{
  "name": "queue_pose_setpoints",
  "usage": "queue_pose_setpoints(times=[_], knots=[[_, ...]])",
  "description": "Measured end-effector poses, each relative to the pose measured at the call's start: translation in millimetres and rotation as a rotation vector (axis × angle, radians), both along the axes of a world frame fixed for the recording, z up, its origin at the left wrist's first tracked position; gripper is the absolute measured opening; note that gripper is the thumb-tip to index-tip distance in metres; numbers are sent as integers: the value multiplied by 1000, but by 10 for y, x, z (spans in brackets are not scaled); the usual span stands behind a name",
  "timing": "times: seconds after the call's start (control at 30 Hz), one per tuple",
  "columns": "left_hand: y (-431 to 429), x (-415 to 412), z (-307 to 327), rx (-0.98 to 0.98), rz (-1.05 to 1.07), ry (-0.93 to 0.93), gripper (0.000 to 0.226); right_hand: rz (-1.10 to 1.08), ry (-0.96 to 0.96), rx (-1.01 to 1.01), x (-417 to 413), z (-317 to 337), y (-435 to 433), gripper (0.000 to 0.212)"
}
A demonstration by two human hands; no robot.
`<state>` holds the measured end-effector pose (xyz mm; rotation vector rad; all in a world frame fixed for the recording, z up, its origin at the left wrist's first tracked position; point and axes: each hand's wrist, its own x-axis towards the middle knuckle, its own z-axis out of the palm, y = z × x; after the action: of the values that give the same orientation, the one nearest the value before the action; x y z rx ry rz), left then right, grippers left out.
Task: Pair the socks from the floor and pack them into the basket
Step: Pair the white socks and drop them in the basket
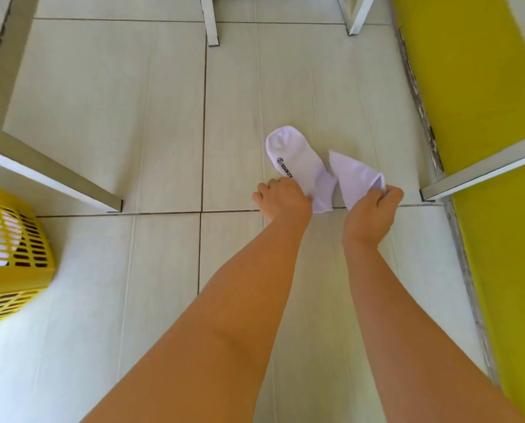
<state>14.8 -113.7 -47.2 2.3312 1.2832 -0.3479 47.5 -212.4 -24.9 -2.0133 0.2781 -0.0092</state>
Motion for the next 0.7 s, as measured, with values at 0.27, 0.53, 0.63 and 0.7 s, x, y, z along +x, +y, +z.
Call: queue_pose_setpoints(times=[0.27, 0.53, 0.63, 0.7], knots=[[210, -229, 230, -380, 355, -411, 18, 155, 97, 48, 12, 141, 70, 43], [783, -925, 556, -862, 543, -728, 39, 379, 78, -169, -199, 309, 291, 21], [955, -1133, 705, -980, 406, -762, 65, 441, -3, -209, -305, 448, 402, 11], [1026, -1220, 815, -961, 346, -768, 72, 472, -65, -241, -393, 551, 474, 17]])
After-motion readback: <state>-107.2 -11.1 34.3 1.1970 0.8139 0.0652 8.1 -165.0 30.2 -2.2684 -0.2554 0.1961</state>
